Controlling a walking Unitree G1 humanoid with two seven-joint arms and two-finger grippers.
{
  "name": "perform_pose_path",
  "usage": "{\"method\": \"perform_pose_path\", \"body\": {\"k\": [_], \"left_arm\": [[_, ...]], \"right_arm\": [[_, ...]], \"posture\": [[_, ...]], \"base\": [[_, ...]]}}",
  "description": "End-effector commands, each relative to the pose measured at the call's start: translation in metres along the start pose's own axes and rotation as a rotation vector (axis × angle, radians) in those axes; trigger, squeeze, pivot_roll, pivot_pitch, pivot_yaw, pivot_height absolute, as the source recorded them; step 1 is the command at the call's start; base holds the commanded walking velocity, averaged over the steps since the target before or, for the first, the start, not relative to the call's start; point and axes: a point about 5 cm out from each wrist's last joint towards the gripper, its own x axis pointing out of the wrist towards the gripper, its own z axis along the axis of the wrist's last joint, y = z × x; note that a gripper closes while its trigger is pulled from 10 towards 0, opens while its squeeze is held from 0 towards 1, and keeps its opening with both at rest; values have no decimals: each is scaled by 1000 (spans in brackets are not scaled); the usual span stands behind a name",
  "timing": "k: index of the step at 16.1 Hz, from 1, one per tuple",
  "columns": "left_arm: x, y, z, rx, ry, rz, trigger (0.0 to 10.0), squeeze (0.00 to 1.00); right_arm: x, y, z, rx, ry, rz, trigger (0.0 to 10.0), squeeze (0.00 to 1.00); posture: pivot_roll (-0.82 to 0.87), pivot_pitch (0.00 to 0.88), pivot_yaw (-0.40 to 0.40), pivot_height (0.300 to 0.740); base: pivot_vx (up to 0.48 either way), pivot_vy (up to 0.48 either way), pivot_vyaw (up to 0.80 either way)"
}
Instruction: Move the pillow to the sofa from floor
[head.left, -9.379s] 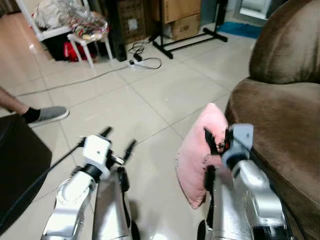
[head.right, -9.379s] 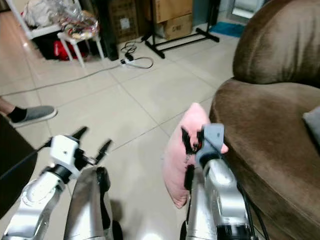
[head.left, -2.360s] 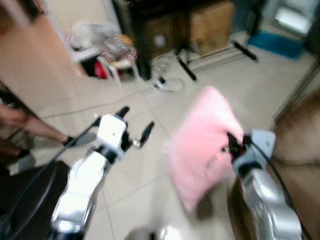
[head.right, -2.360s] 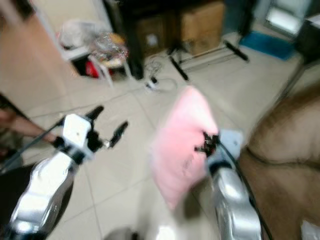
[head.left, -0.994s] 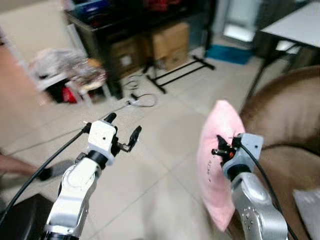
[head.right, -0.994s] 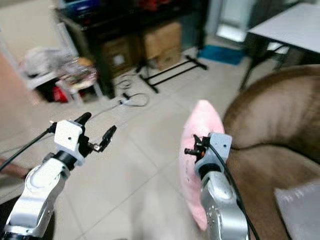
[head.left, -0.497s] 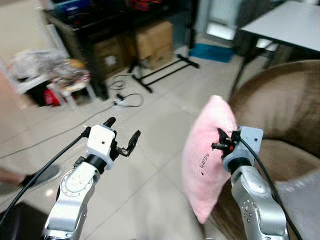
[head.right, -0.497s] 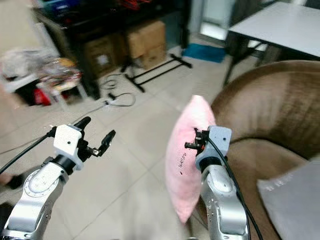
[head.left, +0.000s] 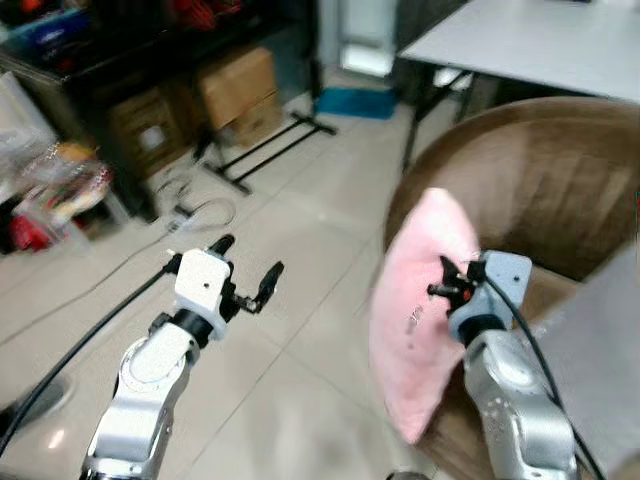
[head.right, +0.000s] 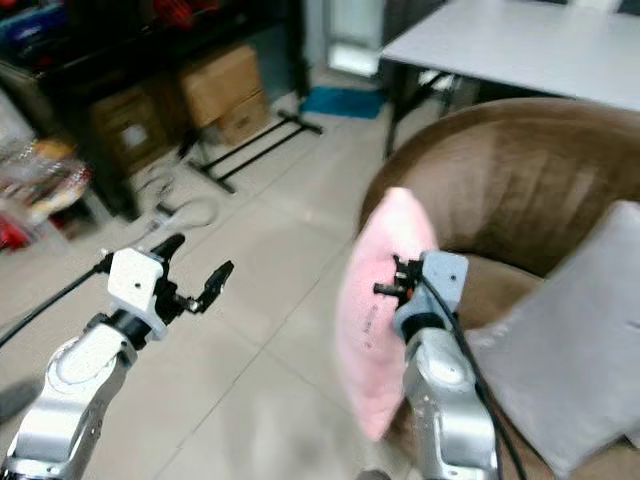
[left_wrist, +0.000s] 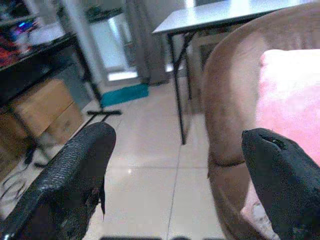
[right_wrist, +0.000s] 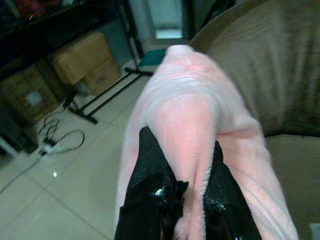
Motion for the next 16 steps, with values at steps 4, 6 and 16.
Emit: {"method": "perform_pose_path", "body": {"k": [4, 6, 16], "left_arm": [[2, 0, 2, -1, -11, -19, 10000, 0], [2, 0, 2, -3, -12, -18, 10000, 0], [-1, -1, 2, -9, -17, -36, 10000, 0]], "right_arm": [[2, 2, 14, 9, -72, 3, 10000, 0], [2, 2, 15, 7, -74, 7, 10000, 0], [3, 12, 12, -11, -46, 96, 10000, 0]], "posture": [[-58, 0, 108, 740], [-58, 0, 106, 740], [-50, 0, 98, 740]], "base": [[288, 0, -800], [302, 0, -400], [281, 0, -289]]}}
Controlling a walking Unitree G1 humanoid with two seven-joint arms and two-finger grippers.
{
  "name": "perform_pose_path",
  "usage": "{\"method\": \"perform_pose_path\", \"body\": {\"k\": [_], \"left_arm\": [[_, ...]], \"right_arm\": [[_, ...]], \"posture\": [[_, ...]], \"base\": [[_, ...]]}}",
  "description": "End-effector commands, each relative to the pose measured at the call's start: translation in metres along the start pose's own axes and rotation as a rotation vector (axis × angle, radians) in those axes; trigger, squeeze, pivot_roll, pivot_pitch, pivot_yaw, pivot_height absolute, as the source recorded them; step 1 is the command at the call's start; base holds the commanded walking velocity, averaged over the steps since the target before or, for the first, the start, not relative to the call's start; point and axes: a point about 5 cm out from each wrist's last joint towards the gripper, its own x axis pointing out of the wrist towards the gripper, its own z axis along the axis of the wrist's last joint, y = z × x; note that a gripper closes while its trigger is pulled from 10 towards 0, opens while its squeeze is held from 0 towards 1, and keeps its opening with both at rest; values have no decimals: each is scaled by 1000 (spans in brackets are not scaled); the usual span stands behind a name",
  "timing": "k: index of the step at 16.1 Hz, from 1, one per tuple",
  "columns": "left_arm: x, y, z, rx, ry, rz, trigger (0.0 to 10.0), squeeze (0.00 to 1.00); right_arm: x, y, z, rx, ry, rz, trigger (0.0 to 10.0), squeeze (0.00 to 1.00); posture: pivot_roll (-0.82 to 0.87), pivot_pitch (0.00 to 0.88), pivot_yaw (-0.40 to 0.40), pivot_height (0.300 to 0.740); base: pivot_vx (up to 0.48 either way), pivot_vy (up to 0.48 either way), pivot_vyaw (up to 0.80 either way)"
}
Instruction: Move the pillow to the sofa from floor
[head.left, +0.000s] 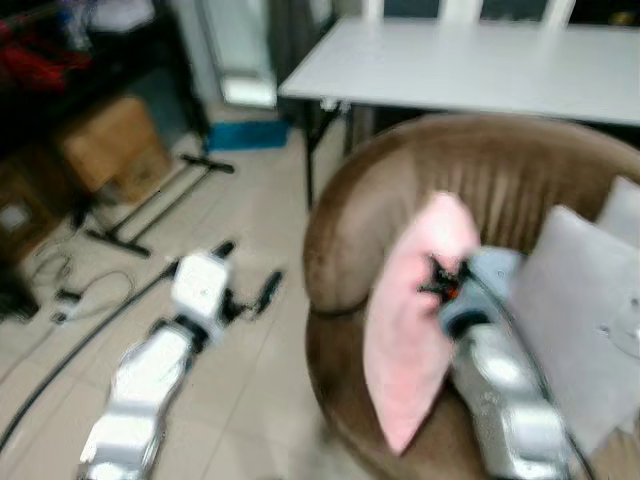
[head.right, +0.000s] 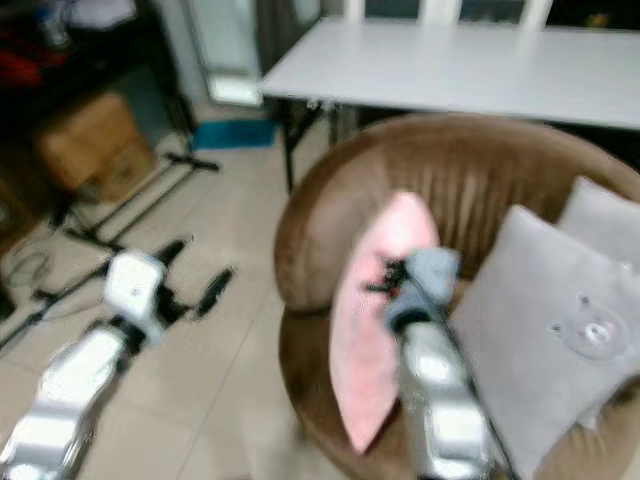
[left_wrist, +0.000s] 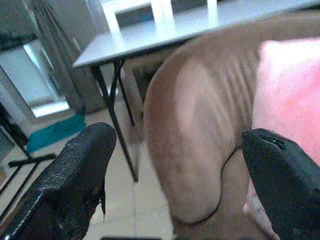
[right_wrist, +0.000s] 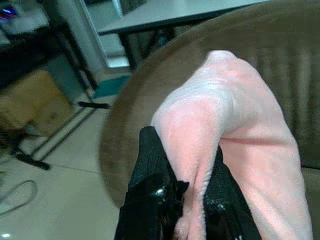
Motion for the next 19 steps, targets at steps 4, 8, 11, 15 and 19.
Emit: {"method": "perform_pose_path", "body": {"k": [4, 8, 11, 15, 19], "left_arm": [[5, -5, 9, -10, -35, -38, 10000, 0], [0, -8, -1, 8, 42, -139, 10000, 0], [-3, -6, -1, 13, 61, -196, 10000, 0], [-9, -10, -8, 18, 146, -367, 10000, 0], [-5, -5, -5, 66, 152, -392, 10000, 0]], "right_arm": [[-2, -6, 12, -1, -50, -13, 10000, 0], [-1, 5, 11, -25, -32, 95, 10000, 0], [6, 10, 18, -29, -44, 146, 10000, 0], [22, 24, 30, -71, -40, 281, 10000, 0], [50, 36, 54, -63, -104, 299, 10000, 0]], "posture": [[-53, 0, 103, 740], [-53, 0, 104, 740], [-53, 0, 104, 740], [-55, 0, 112, 740], [-51, 0, 113, 740]], "base": [[309, 0, -800], [74, 0, -317], [0, 0, 0], [0, 0, 0], [0, 0, 0]]}}
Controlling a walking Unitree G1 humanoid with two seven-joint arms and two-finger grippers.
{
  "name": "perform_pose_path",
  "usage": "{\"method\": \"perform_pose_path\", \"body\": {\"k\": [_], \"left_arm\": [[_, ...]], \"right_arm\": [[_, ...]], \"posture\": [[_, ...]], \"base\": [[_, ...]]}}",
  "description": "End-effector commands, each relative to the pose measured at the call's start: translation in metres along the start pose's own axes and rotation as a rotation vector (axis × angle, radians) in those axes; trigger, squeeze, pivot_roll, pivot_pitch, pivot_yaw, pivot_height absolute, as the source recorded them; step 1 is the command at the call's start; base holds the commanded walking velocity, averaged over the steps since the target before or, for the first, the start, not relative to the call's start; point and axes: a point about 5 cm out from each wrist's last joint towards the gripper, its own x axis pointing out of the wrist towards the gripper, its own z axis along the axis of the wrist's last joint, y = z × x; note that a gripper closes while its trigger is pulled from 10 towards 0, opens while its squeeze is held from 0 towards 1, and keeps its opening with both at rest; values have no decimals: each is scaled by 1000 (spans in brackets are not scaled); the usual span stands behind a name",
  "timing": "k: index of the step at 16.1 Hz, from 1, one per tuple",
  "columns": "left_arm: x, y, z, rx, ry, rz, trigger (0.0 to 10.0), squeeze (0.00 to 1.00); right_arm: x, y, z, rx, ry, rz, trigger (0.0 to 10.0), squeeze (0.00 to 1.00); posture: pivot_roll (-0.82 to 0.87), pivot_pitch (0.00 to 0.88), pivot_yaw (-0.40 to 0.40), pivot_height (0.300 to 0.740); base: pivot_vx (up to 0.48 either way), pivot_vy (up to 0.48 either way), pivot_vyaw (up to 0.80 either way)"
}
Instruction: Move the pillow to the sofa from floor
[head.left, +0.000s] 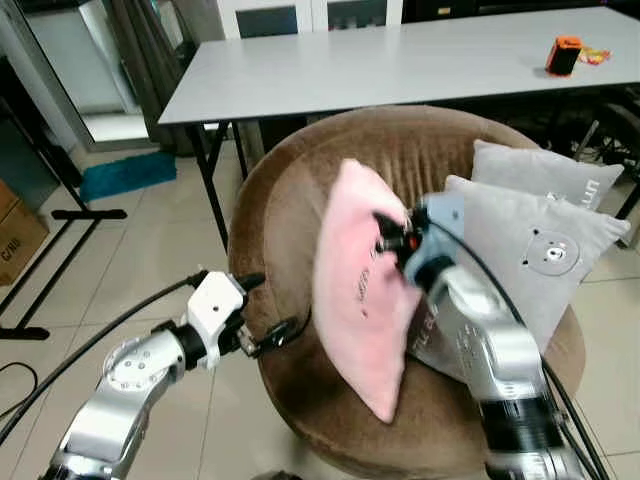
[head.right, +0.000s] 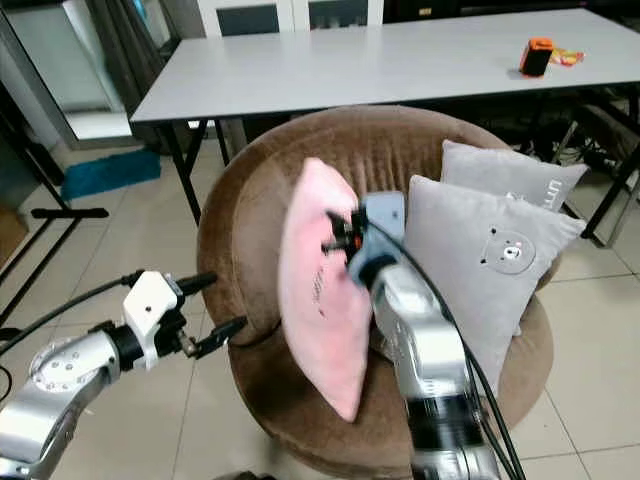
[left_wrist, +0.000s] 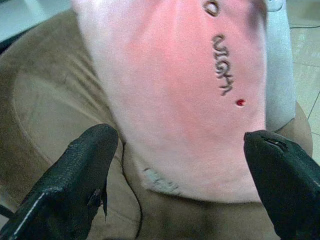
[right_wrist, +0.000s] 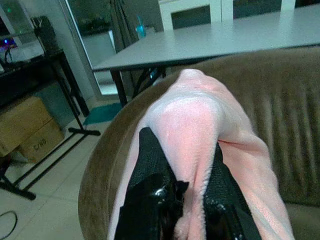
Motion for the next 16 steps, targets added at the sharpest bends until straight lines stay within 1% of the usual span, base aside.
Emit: {"method": "perform_pose_path", "body": {"k": [1, 2, 4, 6, 7, 8, 10, 11, 13, 14, 15, 16], "left_arm": [[-1, 3, 0, 9, 9, 2, 10000, 0], [-1, 3, 0, 8, 10, 2, 10000, 0], [-2, 1, -1, 2, 14, -7, 10000, 0], [-1, 2, 0, 3, 15, -14, 10000, 0], [-1, 2, 0, 3, 16, -18, 10000, 0], [-1, 1, -1, 2, 23, -31, 10000, 0], [0, 0, -1, -2, 28, -45, 10000, 0], [0, -4, -3, -16, 44, -84, 10000, 0], [-2, -8, -7, -29, 75, -132, 10000, 0], [-5, -8, -11, -31, 102, -157, 10000, 0], [-6, -9, -11, -31, 107, -161, 10000, 0], [-6, -9, -11, -30, 107, -165, 10000, 0]], "right_arm": [[5, 1, 15, -4, -76, -3, 10000, 0], [7, 0, 17, -3, -85, -16, 10000, 0], [15, -5, 12, 11, -87, -44, 10000, 0], [22, -8, 5, 52, -74, -56, 10000, 0], [26, -10, -1, 101, -58, -51, 10000, 0], [33, -17, -23, 166, 12, -62, 10000, 0], [34, -25, -44, 158, 94, -96, 10000, 0], [28, -39, -70, 132, 216, -173, 10000, 0], [22, -51, -78, 128, 255, -237, 10000, 0], [20, -64, -73, 125, 228, -294, 10000, 1000], [18, -71, -70, 75, 213, -322, 10000, 1000], [16, -77, -66, 23, 187, -310, 10000, 1000]], "posture": [[-51, 0, 113, 740], [-51, 0, 113, 740], [-40, 0, 102, 740], [-42, 0, 108, 740], [-43, 0, 110, 740], [-44, 0, 115, 740], [-41, 0, 114, 740], [-31, 0, 104, 740], [-24, 0, 94, 740], [-27, 0, 94, 740], [-30, 0, 97, 740], [-35, 0, 102, 740]], "base": [[0, 0, 0], [0, 0, 0], [0, 0, 0], [0, 0, 0], [0, 0, 0], [0, 0, 0], [0, 0, 0], [0, 0, 0], [0, 0, 0], [0, 0, 0], [0, 0, 0], [0, 0, 0]]}}
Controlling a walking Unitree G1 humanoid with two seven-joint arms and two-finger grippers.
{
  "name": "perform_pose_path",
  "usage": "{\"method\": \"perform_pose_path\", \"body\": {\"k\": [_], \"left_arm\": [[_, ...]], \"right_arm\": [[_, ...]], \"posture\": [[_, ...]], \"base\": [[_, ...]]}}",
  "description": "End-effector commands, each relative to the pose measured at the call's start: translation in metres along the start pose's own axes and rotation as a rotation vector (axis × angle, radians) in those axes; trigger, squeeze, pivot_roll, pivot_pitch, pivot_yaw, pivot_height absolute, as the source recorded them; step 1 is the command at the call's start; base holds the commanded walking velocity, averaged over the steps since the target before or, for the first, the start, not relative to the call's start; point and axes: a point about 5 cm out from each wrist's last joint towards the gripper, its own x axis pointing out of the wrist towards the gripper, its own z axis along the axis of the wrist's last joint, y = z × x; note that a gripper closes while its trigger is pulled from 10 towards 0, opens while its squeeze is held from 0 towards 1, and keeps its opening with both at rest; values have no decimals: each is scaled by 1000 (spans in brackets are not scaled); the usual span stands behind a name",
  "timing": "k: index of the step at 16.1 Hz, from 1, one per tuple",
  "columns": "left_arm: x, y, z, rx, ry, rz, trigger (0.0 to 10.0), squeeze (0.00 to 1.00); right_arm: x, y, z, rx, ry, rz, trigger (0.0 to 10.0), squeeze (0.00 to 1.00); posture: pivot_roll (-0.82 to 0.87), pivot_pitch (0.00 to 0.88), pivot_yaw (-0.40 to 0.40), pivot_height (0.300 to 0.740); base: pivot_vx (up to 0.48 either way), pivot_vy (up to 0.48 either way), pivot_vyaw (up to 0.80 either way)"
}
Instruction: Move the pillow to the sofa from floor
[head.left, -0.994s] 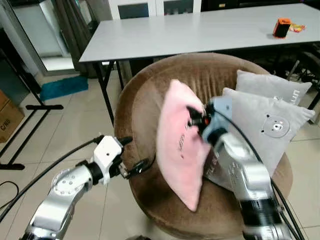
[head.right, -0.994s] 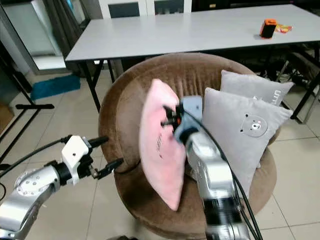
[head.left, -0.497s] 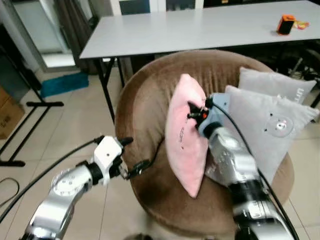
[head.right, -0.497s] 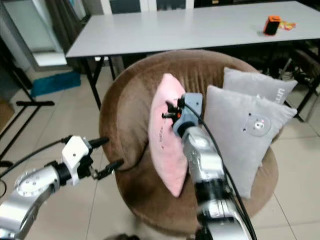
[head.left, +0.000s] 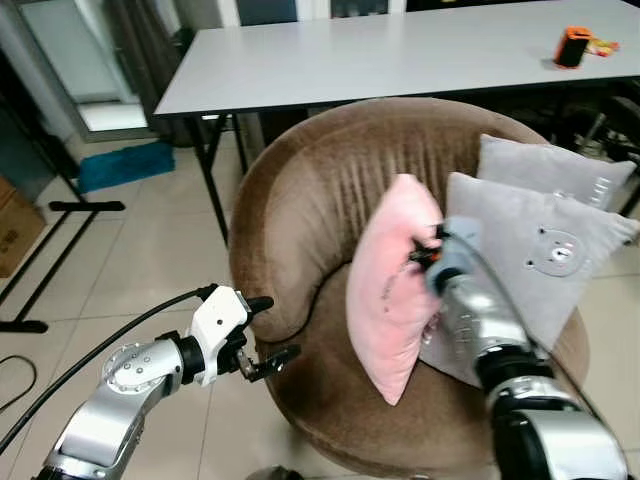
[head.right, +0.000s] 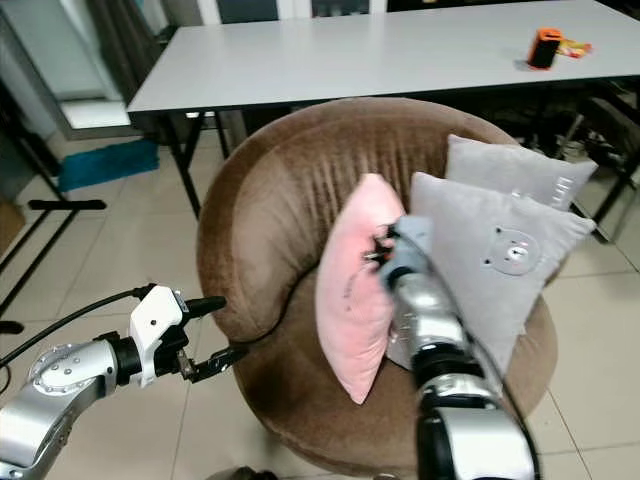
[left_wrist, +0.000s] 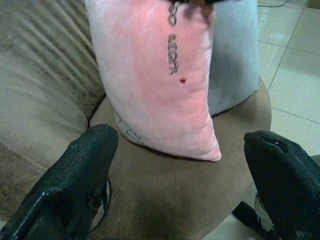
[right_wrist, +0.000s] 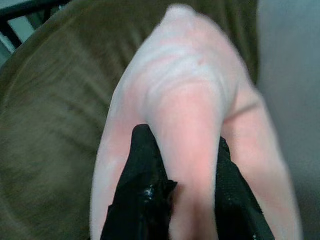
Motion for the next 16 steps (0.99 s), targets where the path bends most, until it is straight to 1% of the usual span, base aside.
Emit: {"method": "perform_pose_path", "body": {"k": [1, 2, 3, 5, 8, 9, 10, 11, 12, 13, 14, 15, 16], "left_arm": [[-2, 0, 0, 13, 14, -11, 10000, 0], [-1, 0, 0, 18, 13, -17, 10000, 0], [-1, 0, 0, 19, 11, -21, 10000, 0], [0, -1, 1, 17, 8, -27, 10000, 0], [0, -3, 2, 15, 4, -32, 10000, 0], [2, -2, 4, 7, -13, -17, 10000, 0], [5, 5, 11, -24, -85, 89, 10000, 0], [5, 5, 11, -24, -85, 89, 10000, 0], [7, 14, 18, -47, -166, 259, 10000, 0], [8, 18, 21, -47, -200, 335, 10000, 0], [8, 19, 23, -47, -221, 384, 10000, 0], [8, 16, 23, -39, -234, 432, 10000, 0], [9, 13, 23, -37, -234, 447, 10000, 0]], "right_arm": [[0, -2, -1, -50, -11, -1, 10000, 1000], [-2, -8, 8, -8, -71, 10, 10000, 1000], [-5, -13, 16, -7, -113, 31, 10000, 1000], [-13, -18, 31, -19, -173, 87, 10000, 1000], [-24, -28, 48, -54, -231, 104, 10000, 1000], [-32, -36, 58, -73, -270, 98, 10000, 1000], [-49, -43, 71, -97, -327, 92, 10000, 1000], [-49, -43, 71, -97, -327, 92, 10000, 1000], [-68, -38, 68, -120, -348, 58, 10000, 1000], [-77, -32, 59, -102, -353, 27, 10000, 1000], [-85, -28, 54, -86, -355, 6, 10000, 1000], [-101, -13, 28, -21, -319, -31, 10000, 1000], [-109, -5, 14, -13, -291, -40, 10000, 1000]], "posture": [[-36, 0, 104, 740], [-42, 0, 110, 740], [-45, 0, 114, 740], [-55, 0, 124, 740], [-62, 0, 128, 740], [-64, 0, 126, 740], [-68, 0, 125, 740], [-68, 0, 125, 740], [-78, 0, 116, 740], [-82, 0, 116, 740], [-83, 0, 116, 740], [-99, 0, 120, 740], [-102, 0, 122, 740]], "base": [[0, 0, 0], [0, 0, 0], [0, 0, 0], [0, 0, 0], [0, 0, 0], [0, 0, 0], [0, 0, 0], [0, 0, 0], [0, 0, 0], [0, 0, 0], [0, 0, 0], [0, 0, 0], [0, -401, 0]]}}
